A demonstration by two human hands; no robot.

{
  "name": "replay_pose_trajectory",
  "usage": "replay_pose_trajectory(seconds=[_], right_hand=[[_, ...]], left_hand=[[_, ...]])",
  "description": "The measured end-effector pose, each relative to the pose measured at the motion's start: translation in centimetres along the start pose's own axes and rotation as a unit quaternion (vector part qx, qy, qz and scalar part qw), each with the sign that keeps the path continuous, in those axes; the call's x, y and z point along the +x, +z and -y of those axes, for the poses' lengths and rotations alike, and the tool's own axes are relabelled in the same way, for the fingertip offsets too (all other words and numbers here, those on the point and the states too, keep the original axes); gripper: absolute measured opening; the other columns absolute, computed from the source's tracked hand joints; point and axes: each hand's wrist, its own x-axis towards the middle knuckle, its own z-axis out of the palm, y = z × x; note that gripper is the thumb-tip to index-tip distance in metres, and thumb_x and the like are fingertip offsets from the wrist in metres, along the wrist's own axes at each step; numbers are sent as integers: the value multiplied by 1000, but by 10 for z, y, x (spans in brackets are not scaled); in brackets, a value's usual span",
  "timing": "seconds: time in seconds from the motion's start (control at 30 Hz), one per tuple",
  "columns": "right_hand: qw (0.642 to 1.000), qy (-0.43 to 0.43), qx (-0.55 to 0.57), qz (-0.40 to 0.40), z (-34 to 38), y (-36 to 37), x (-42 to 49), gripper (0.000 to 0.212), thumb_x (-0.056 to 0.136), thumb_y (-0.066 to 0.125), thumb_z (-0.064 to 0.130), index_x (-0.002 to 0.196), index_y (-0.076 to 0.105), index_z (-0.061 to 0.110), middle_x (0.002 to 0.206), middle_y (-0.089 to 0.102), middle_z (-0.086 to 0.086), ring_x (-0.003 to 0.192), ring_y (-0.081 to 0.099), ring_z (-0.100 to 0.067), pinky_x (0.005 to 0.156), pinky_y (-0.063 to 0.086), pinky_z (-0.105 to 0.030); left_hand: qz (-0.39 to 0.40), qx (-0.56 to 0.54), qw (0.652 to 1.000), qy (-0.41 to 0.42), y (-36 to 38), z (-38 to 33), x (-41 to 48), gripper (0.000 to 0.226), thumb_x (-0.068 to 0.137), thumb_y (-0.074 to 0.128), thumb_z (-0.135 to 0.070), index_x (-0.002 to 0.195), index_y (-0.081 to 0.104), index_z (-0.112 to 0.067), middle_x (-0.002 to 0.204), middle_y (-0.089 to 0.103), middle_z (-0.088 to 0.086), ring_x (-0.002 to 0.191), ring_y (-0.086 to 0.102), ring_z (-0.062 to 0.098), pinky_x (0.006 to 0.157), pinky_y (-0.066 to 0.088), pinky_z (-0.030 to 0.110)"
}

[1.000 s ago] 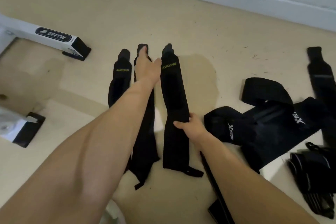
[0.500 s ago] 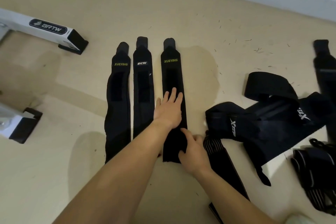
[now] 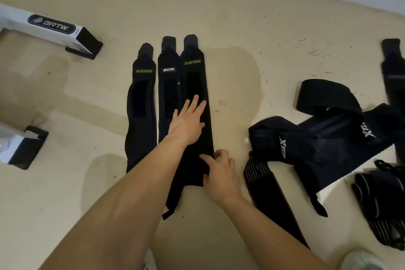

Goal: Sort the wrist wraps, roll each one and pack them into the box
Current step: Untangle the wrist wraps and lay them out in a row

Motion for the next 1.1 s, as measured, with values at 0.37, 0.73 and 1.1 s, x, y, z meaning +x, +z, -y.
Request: replay_pose_trajectory(seconds=[0.37,0.73,1.1], right_hand=[[992,23,104,-63,-31,-50,-30,30,98,54,18,125,65,21,121,57,3,110,57,-16,90,52,-34],[847,290,399,-199,-116,-100,-73,22,95,63,31,112,61,16,104,66,-1,100,63,-23,94,52,-42],[694,195,656,-223,-93,-176,-77,54,80,84,33,123,65,6,108,75,-11,95,74,-25,86,61,-40]], left_hand=[[-33,-88,993,74,-17,-71,-30,52,98,61,-31,148,49,-24,154,48,0,143,39,24,112,43,43],[10,-162,978,130,15,-181,-55,23,90,78,-32,109,68,-25,110,67,-6,106,63,19,94,53,41],[92,-452,879,123,-55,-214,-89,10,104,58,-16,97,53,-13,91,67,3,80,63,15,73,51,24]])
